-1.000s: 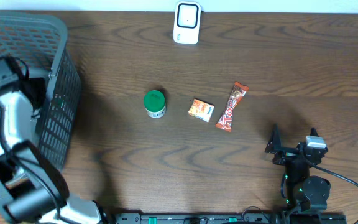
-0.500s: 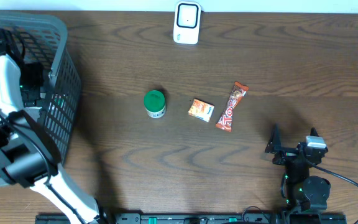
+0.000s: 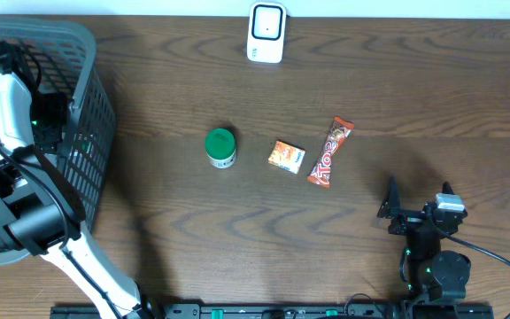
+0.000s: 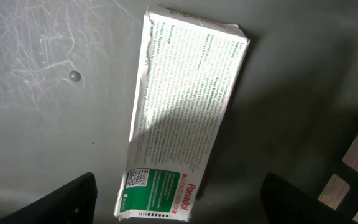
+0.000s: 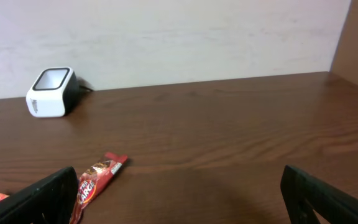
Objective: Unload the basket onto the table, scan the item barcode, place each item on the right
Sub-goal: 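Lift the Panadol box up out of the basket with the left gripper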
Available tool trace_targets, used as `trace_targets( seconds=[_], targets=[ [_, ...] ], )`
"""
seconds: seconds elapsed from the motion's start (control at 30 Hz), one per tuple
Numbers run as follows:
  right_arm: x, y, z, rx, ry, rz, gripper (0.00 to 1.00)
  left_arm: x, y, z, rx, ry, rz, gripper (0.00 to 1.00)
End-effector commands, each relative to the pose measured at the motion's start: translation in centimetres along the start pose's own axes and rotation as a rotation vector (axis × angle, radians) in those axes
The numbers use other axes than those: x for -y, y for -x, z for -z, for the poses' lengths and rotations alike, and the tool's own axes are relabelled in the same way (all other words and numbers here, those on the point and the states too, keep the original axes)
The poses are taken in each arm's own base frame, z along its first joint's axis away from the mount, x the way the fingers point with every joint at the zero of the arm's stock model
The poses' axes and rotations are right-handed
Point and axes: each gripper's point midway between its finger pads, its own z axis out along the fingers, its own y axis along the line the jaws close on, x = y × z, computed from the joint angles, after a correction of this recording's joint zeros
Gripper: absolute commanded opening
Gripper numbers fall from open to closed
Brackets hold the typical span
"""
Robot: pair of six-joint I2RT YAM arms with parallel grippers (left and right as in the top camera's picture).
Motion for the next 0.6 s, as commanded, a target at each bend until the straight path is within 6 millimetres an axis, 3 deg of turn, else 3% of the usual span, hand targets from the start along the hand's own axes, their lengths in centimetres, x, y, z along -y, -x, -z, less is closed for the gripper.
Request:
trace_targets(
  seconds=[0.0, 0.57],
  targets=[
    [-0.1, 0.0, 0.0, 0.000, 0.004, 0.013, 0.99, 0.2, 0.0, -0.3, -0.006, 0.009, -0.040, 0.83],
    [-0.1, 0.0, 0.0, 0.000, 0.003, 0.013, 0.99, -1.2, -0.4, -5.9, -0.046, 0.138, -0.116, 0.83]
  ],
)
